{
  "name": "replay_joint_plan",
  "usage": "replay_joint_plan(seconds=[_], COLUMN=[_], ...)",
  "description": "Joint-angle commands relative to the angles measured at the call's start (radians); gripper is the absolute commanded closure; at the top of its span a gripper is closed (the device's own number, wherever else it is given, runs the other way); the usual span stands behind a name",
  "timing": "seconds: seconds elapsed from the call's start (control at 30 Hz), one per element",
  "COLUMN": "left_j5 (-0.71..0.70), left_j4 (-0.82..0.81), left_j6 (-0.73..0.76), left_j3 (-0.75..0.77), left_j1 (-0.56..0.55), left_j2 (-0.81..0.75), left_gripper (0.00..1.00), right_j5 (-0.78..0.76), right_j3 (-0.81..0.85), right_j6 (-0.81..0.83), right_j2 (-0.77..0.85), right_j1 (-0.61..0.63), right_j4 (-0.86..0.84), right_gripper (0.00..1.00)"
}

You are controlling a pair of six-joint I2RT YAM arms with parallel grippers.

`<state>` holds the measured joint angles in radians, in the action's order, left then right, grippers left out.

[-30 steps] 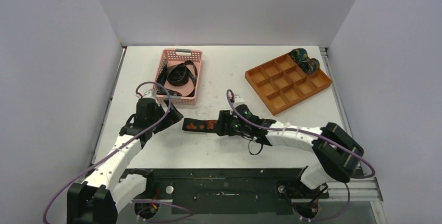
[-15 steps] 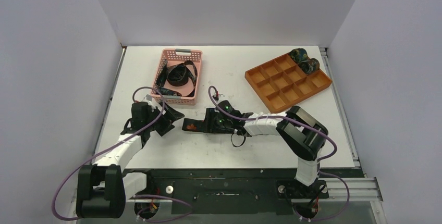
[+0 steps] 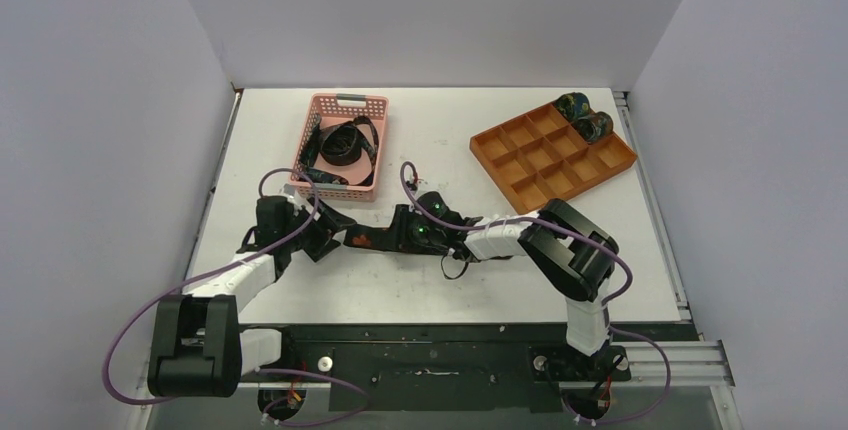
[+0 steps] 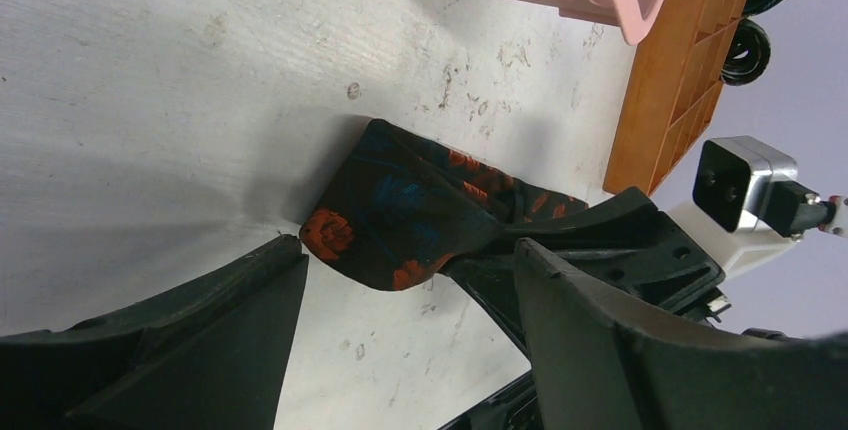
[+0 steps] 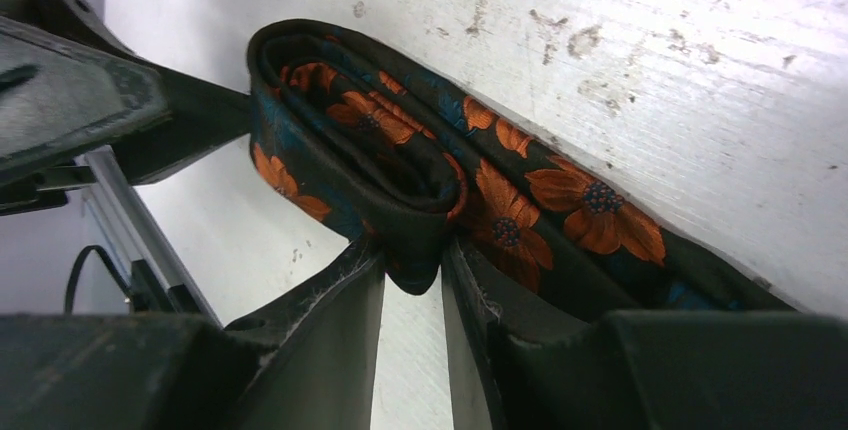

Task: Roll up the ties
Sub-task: Roll the tie at the center of the board.

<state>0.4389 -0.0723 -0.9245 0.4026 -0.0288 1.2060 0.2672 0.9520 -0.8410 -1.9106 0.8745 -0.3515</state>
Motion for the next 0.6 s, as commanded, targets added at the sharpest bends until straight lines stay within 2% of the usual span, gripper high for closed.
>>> replay_joint_plan(seconds=[0.0,0.27,0.57], left_j5=[0.020,0.003,0.049], left_j4=[-0.049,0.142,0.047], left_j6=[0.011,0.177,0.250], left_j3=[0.014,0.142,0.130], left_j1=[0.007,0.002,-0.011], left_j2=[0.014,0.064,0.114], left_gripper=[0.27,0.29,0.29], right_j5=[0.054,0.048,0.069], right_j3=[-0.011,-0.036,-0.036], right_j6=[-0.027,-0.021,-0.015], right_j2=[0.007,-0.034,-0.077], right_j1=[-0.009,-0.052,-0.056], right_j4=[-0.172,-0.157,-0.153], right_gripper=[0.73,0.72,0.71])
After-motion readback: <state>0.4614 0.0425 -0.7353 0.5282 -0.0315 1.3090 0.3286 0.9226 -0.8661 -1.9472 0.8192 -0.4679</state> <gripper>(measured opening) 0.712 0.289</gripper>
